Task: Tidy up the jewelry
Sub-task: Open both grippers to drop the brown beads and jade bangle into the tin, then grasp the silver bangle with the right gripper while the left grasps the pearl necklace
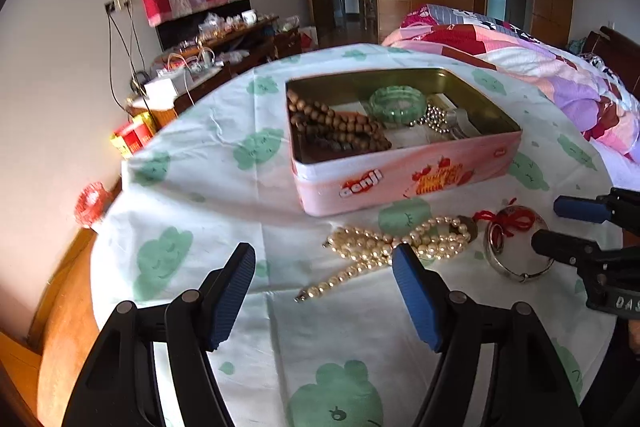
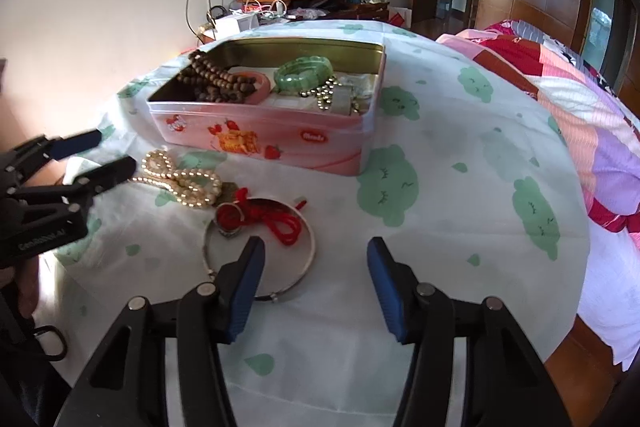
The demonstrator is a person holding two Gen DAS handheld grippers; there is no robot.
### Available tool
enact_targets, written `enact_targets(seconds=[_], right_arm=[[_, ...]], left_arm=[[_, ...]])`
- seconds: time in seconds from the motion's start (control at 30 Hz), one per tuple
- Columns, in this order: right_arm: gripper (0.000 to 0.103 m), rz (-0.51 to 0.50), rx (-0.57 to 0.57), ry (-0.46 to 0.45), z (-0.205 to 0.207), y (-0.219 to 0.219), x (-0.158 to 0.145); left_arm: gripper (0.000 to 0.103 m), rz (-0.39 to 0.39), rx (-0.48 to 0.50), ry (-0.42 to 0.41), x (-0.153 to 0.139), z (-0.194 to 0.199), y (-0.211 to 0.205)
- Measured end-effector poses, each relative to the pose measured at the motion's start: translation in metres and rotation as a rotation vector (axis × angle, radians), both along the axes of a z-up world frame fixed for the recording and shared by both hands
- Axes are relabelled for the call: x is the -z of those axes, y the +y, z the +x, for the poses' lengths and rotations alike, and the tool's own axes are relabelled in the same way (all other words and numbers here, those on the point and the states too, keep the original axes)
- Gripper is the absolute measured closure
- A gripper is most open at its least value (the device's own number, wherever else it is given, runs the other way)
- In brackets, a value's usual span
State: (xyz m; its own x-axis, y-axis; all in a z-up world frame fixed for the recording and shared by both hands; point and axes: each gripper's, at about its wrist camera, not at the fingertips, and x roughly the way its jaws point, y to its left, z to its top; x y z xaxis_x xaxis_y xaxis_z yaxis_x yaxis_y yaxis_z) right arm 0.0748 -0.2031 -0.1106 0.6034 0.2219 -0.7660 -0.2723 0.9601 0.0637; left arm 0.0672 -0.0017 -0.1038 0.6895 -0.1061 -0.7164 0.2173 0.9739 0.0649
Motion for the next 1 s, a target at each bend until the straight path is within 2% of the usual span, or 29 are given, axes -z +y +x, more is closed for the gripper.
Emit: enact_targets(seconds=[0.03, 0.1, 0.17, 0.23, 0.47, 0.5, 0.57, 0.77, 1.0], right_arm=[[0.046, 0.006, -0.008, 0.001, -0.001, 0.001, 0.000], [0.037, 0.016, -0.030, -0.006, -0.004, 0.004, -0.001], [0.019, 0.033, -0.068, -0.017, -0.008, 0.010, -0.002], [0.015, 0.017, -0.088, -0.029, -0.008, 0.018, -0.002], [0.016, -0.028, -0.080, 0.004, 0.005, 0.028, 0.012], [0.018, -0.027, -0.081, 0.000, 0.006, 0.028, 0.012], [0.032, -0.037, -0.087, -0.013, 0.003, 0.027, 0.012], [0.033, -0.021, -0.073, -0.030, 0.000, 0.022, 0.009], [0.033, 0.012, -0.034, -0.108, -0.008, 0.011, -0.012]], left_arm=[[0.032, -0.009, -0.008, 0.005, 0.001, 0.001, 0.002], [0.032, -0.016, -0.028, 0.012, 0.002, 0.002, 0.006], [0.032, -0.024, -0.033, 0.014, 0.002, 0.002, 0.009], [0.032, -0.032, -0.029, 0.021, 0.003, 0.003, 0.009], [0.032, -0.029, -0.022, 0.039, 0.008, 0.003, 0.010], [0.032, -0.032, -0.025, 0.040, 0.008, 0.004, 0.011], [0.032, -0.041, -0.024, 0.042, 0.007, 0.004, 0.011], [0.032, -0.034, 0.018, 0.032, 0.004, 0.002, 0.000], [0.032, -0.016, 0.082, 0.035, 0.002, 0.007, -0.017]])
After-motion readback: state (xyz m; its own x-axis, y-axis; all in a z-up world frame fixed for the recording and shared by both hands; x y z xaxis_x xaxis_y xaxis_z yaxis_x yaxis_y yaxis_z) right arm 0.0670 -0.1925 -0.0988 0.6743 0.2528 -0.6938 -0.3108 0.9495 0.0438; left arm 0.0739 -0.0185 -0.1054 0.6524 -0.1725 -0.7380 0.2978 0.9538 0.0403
